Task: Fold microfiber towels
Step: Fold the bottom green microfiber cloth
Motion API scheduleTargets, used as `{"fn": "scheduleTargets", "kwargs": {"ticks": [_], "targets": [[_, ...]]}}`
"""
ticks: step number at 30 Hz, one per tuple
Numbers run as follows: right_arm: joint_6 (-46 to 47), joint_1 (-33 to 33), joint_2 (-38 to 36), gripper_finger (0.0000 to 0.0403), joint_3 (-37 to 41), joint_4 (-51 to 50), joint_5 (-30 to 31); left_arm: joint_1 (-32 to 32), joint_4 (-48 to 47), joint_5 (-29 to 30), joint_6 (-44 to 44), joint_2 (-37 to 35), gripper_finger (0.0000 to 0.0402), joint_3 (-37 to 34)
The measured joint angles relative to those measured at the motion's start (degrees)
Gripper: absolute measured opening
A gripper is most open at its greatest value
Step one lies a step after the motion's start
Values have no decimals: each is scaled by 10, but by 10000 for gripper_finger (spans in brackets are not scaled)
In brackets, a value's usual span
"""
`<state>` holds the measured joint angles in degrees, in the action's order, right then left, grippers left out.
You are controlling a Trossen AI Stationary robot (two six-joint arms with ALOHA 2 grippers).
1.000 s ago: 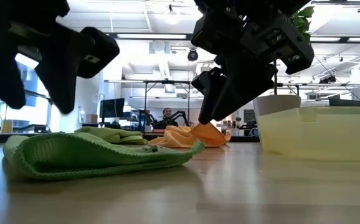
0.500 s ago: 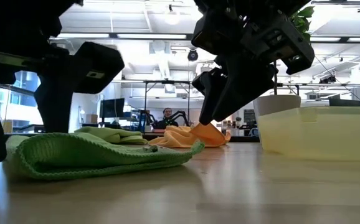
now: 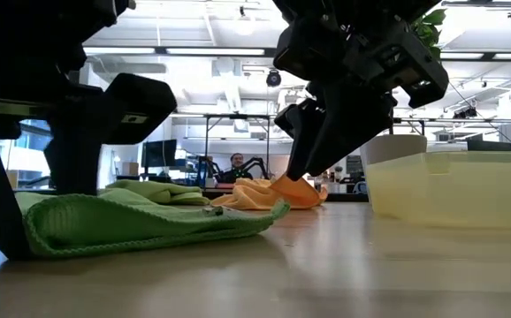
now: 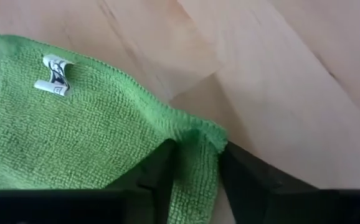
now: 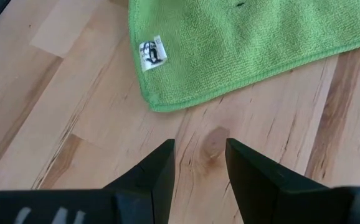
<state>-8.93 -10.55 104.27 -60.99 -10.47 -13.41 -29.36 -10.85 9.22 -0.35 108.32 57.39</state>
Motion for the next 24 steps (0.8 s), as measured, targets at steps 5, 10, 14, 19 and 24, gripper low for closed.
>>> {"fn": "scheduleTargets", "kwargs": {"ticks": [5, 10, 14, 19, 24], "targets": [[0, 0, 0, 133, 0, 0, 0, 2, -9, -19, -42, 5, 22, 23], [-1, 0, 0, 133, 0, 4, 0, 19, -16, -36, -141, 5, 12, 50], [-1, 0, -2, 133, 0, 7, 0, 40, -54, -45, -197, 5, 4, 83], [-4, 0, -31, 133, 0, 7, 0, 62, -132, -73, -221, 4, 2, 118], [-16, 0, -58, 133, -1, 7, 0, 90, -165, -73, -247, -17, 1, 142]]}}
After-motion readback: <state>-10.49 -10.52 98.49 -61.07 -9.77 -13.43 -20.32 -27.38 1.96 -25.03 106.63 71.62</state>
